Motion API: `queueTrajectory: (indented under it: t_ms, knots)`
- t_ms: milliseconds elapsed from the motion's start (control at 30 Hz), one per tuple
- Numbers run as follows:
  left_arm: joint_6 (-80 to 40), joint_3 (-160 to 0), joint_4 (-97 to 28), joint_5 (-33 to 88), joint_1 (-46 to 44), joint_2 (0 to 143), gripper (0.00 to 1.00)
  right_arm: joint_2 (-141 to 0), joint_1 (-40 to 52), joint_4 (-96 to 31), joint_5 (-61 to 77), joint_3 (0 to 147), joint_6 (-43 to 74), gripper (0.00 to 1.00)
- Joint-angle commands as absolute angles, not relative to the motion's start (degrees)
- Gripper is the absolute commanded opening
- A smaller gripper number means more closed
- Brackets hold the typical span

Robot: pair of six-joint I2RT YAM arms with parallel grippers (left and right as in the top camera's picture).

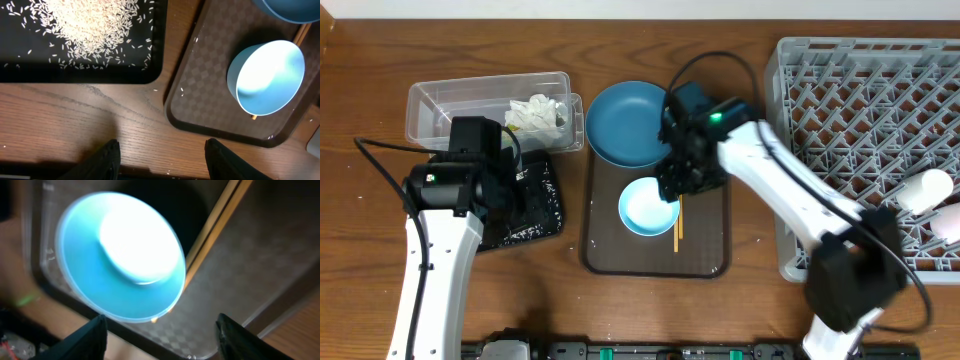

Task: Sort waste into correct bins and load items into the dishwasher rack
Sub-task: 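Reach the right gripper to the light-blue bowl and grasp its rim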

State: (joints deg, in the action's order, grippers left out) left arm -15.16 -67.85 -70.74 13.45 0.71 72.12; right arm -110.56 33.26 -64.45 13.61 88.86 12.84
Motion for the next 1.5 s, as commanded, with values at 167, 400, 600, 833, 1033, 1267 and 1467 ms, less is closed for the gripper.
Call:
queueTrajectory:
  t_ms: [167,400,600,833,1033,1267,1467]
  knots:
    - [-14.6,-67.8,-71.1,12.8,1.0,72.1,0.57,-117.6,34.2,-64.4,11.5,89.1,17.1,0.28]
    - [-14.6,-67.8,-71.1,12.8,1.0,72.1,0.57,-117.4,34.1,-63.8,10.5,89.1,17.8,0.13]
    - [-14.6,-67.8,-71.1,12.8,1.0,72.1,0.57,-117.4,34.7,-63.5,10.5,89.0,17.8,0.14]
    - [-14.6,-67.8,-71.1,12.8,1.0,72.1,0.57,-117.4,36.2,-62.1,9.8,88.8,18.5,0.13]
    - [-14.6,-67.8,-71.1,12.8,1.0,72.1,0.57,-117.4,36.2,-62.3,9.0,88.3,18.4,0.14]
    - [-14.6,-67.8,-71.1,12.8,1.0,72.1,0.57,-117.4,36.6,-60.8,8.6,87.0,19.6,0.01]
    - [-14.6,-67.8,-71.1,12.8,1.0,72.1,0.57,-116.5,36.2,-61.4,6.7,87.0,19.7,0.01]
